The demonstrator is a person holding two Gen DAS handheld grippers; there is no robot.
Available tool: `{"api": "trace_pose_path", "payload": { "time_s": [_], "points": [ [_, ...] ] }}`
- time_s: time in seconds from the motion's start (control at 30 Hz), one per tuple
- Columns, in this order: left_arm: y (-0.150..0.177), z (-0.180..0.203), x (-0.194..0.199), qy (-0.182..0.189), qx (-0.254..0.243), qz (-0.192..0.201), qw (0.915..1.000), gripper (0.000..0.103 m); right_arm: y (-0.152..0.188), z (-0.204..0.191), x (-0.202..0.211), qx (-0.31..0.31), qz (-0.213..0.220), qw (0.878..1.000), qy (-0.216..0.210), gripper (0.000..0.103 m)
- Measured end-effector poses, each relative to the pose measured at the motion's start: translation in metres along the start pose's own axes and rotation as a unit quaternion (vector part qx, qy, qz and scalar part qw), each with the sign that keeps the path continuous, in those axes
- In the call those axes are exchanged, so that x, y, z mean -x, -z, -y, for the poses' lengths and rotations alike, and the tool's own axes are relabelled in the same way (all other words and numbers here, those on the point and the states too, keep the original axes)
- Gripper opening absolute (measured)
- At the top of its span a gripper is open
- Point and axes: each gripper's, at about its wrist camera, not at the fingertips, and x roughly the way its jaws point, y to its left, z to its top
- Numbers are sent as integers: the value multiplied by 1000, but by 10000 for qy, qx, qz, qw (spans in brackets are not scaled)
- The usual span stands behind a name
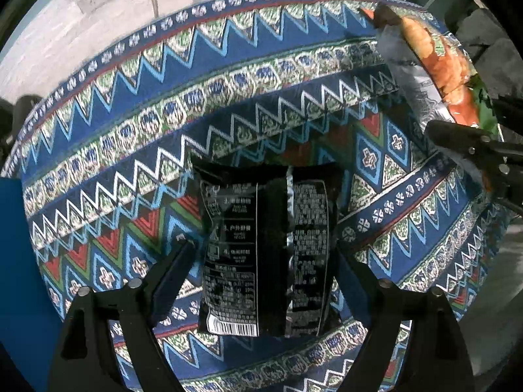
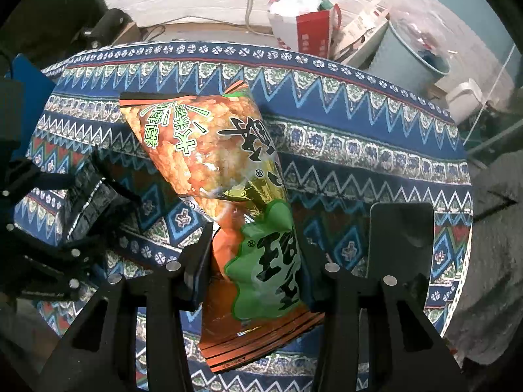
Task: Organize snacks
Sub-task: 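Carry the black bag and orange-green puff bag into the box and release both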
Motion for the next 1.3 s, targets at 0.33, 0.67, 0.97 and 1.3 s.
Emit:
{"api": "trace_pose_path", "payload": {
  "time_s": [0.33,0.67,0.97,1.3],
  "points": [
    [17,-2,19,-258,-257,354,9987,66,-2,-1,12,48,139,9999,-49,42],
    [20,-19,81,-448,-122,903,9948,66,-10,-17,43,118,420,9990,-78,42],
    [36,-45,139,-410,172,1322,9902,66,-22,-42,76,297,765,9965,-164,42],
    [61,-72,180,-430,443,1687,9837,66,-32,-81,108,573,1075,9919,-352,42]
  ]
}}
